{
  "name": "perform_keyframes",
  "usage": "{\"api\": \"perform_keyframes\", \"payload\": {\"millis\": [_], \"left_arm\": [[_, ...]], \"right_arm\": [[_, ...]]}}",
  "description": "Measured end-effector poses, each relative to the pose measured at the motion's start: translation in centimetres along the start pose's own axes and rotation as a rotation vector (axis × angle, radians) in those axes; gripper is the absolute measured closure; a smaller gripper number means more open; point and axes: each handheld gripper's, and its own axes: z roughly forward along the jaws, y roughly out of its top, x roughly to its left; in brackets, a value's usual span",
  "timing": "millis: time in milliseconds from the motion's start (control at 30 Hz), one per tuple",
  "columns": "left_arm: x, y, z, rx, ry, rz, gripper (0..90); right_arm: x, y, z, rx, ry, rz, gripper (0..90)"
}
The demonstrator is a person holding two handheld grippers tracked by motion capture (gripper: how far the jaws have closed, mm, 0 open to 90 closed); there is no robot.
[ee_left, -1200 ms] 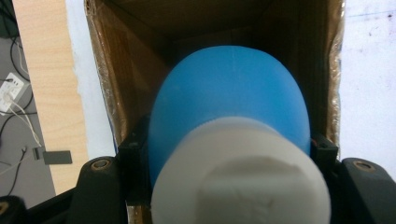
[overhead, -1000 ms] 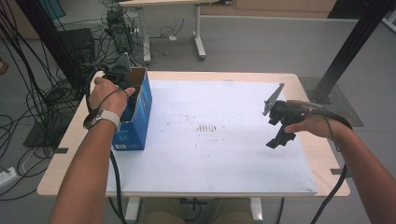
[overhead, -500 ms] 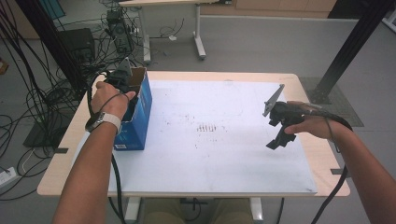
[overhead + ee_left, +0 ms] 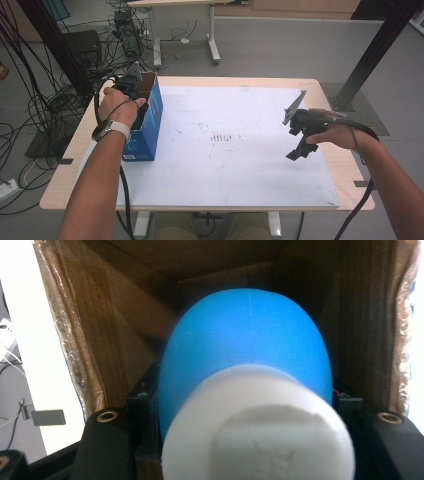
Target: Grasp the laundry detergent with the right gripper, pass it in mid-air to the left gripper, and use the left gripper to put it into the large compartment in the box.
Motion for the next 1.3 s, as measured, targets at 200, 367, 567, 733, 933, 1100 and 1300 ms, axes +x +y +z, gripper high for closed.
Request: {"api": "perform_keyframes", "payload": {"millis": [200,367,567,733,933,1100,1300], "left_arm": [[0.1,-0.03,0.02,0.0,-0.002,-0.002,37.3],[0.07,0.01,0.02,0.0,-0.001,-0.001,37.3],[0.04,0.03,0.04,0.0,-0.001,-0.001,37.2],[0.06,0.02,0.04,0.002,0.0,-0.002,37.3],[0.13,-0.03,0.05,-0.001,-0.002,-0.002,37.2],[0.17,-0.04,0.05,-0.001,-0.004,-0.001,37.2],[0.19,-0.05,0.06,-0.004,-0.004,0.001,37.2]], "right_arm": [[0.02,0.11,0.06,0.0,0.001,-0.003,6.8],[0.05,0.03,0.03,-0.001,-0.002,-0.005,6.8],[0.07,-0.15,0.15,0.001,0.0,-0.002,6.8],[0.07,-0.18,0.23,0.0,0.0,-0.003,6.8],[0.13,-0.17,0.17,-0.001,0.0,-0.002,6.8],[0.17,-0.12,0.15,0.0,-0.001,-0.006,6.8],[0.21,-0.12,0.13,0.001,-0.001,-0.005,6.8]]}}
